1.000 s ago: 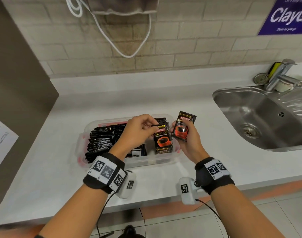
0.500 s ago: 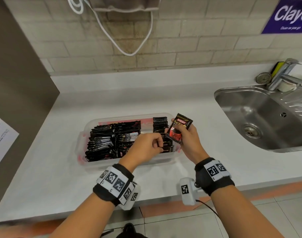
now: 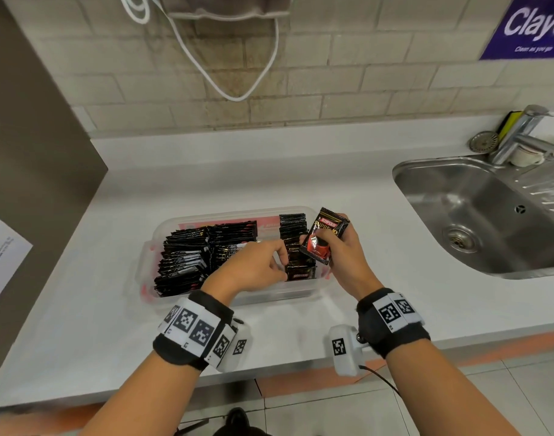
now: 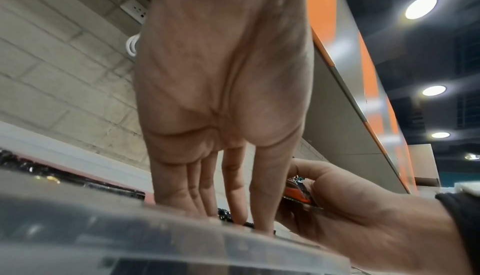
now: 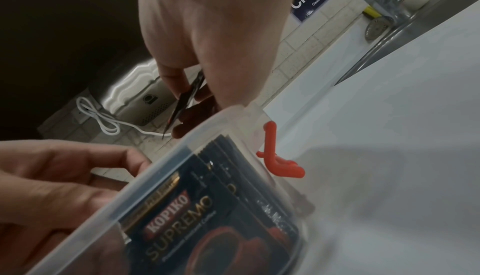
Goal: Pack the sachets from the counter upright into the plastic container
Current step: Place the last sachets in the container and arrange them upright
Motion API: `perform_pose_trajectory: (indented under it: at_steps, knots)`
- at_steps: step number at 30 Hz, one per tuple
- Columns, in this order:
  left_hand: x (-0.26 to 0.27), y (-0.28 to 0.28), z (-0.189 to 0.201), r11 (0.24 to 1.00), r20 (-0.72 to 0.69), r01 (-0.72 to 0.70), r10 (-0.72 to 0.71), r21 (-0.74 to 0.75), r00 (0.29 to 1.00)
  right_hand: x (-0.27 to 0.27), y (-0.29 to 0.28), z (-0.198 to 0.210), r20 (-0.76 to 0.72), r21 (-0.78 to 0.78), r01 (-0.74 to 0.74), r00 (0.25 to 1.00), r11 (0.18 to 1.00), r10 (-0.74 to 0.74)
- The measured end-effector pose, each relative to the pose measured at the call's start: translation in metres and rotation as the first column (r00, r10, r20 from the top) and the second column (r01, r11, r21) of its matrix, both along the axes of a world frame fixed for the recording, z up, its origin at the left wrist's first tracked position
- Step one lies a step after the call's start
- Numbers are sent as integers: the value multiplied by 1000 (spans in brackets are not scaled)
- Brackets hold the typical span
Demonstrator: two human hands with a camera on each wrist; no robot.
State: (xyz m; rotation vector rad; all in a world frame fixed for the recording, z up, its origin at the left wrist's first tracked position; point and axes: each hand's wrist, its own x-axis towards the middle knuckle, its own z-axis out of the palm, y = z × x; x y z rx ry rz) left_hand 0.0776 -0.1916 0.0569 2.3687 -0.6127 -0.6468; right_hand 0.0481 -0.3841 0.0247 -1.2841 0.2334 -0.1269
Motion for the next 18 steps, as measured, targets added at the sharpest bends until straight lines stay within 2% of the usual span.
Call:
perform_pose_trajectory:
  at_steps: [3,9,12,15,18]
  knots:
    - [0,-4,-3,1000,-33,-16,15,-25,999,0,0,0,-1,-4,-3,1000,1000,3]
    - [-6,-12,-12,997,-5,-37,37,-63,999,1,0,-1,-15,-20,6,1000,1000,-6]
    - [-6,-13,-15,992,-7,-94,94,-80,996,1,0,-1,-17,-17,-3,1000,1000,3]
    - [-7,-14,-12,993,-20,-110,109,-53,994,1,0,0,-8,-41,-10,1000,999,10]
    - [-9,-20,-11,999,-32,-54,54,6,998,1,0,-1,-4,-54,-7,1000,999,7]
